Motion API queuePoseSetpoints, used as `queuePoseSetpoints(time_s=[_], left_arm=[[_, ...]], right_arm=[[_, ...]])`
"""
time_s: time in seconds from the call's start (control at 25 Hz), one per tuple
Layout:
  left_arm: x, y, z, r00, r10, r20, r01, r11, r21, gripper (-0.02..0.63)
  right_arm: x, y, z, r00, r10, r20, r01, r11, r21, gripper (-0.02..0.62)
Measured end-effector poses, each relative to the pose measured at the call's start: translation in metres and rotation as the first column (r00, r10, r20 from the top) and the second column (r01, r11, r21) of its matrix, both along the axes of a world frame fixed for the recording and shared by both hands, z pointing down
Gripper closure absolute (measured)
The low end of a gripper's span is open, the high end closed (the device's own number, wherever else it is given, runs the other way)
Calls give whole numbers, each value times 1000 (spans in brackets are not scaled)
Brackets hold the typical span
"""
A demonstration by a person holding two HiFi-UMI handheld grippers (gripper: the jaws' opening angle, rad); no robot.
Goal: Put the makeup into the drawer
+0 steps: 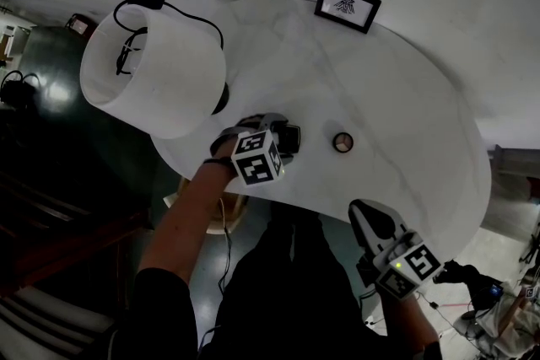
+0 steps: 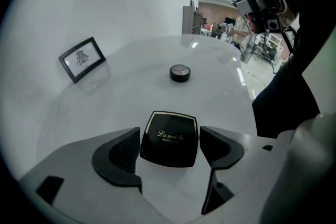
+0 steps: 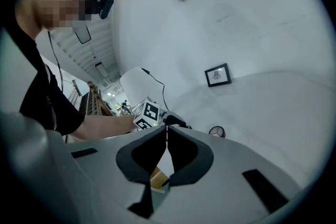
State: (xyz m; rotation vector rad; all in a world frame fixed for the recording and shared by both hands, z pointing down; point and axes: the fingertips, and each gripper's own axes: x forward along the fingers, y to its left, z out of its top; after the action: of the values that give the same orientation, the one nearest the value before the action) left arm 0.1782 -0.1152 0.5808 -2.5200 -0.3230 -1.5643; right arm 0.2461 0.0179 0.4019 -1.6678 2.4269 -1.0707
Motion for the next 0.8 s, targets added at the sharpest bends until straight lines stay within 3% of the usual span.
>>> queuePoseSetpoints(time_s=[0.44, 0.68, 0.8], left_arm=[[1, -2, 3, 997, 21, 73, -16, 998, -67, 258], [-1, 5, -2, 998, 24, 61, -22, 999, -37, 261], [-3, 14, -13, 999, 1, 37, 1, 999, -50, 261]], right_arm=[[-1, 5, -12, 1000, 24, -3, -24, 1000, 12, 578], [-1, 7, -24, 999, 33, -7, -33, 999, 28, 578], [-5, 3, -38, 998, 53, 33, -55, 997, 50, 578]])
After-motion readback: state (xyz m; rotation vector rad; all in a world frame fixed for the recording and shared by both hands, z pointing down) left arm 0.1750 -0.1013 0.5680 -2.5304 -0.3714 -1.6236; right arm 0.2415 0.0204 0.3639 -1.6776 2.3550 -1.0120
